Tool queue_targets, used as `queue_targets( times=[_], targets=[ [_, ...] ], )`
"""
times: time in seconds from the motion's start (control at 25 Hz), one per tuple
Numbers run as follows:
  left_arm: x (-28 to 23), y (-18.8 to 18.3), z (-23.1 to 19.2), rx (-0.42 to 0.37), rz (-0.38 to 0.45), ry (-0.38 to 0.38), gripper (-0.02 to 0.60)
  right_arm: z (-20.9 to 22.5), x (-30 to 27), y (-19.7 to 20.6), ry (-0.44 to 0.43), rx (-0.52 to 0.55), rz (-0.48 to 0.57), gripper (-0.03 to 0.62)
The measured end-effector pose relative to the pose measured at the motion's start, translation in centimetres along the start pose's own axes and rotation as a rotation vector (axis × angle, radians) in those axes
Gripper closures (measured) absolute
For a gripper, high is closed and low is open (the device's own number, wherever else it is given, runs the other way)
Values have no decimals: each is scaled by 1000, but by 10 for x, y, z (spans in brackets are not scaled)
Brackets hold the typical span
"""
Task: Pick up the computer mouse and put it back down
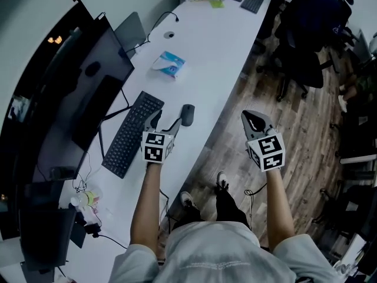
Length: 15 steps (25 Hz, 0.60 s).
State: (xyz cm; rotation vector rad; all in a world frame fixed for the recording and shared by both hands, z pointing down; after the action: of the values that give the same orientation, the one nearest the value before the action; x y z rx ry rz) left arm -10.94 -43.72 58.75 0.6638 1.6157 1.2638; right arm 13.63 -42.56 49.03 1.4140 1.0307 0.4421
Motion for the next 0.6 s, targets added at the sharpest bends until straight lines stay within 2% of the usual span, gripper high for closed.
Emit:
queue_targets(
  times=[0.12, 0.24, 0.4, 0.52, 0.6],
  targets=[
    [36, -30, -5, -39, 78, -20, 351, -10, 15, -20, 21, 23, 34, 591],
    [71, -54, -5, -78, 154, -37, 402, -23, 30, -34, 41, 35, 66, 592],
    [115, -82, -2, -139, 242, -59, 536, -42, 48, -50, 50, 62, 93, 592],
    [145, -99, 7, -210, 295, -61, 566, -60, 63, -58, 50, 86, 105, 592],
    [161, -108, 12, -227, 318, -54, 569, -72, 72, -67, 52, 102, 123, 592]
  ],
)
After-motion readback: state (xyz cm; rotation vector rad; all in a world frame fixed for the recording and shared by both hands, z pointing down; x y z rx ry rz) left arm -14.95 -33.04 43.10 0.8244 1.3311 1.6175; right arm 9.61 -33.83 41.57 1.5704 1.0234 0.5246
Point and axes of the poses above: the fingertips, and each gripper's own axes: x backward along the fingers, z to its right, y out of its underside, the point moved 1 cm from there along x, backward along the fingers, and after that the axes turned 8 degrees about z, right-handed, at the moved point
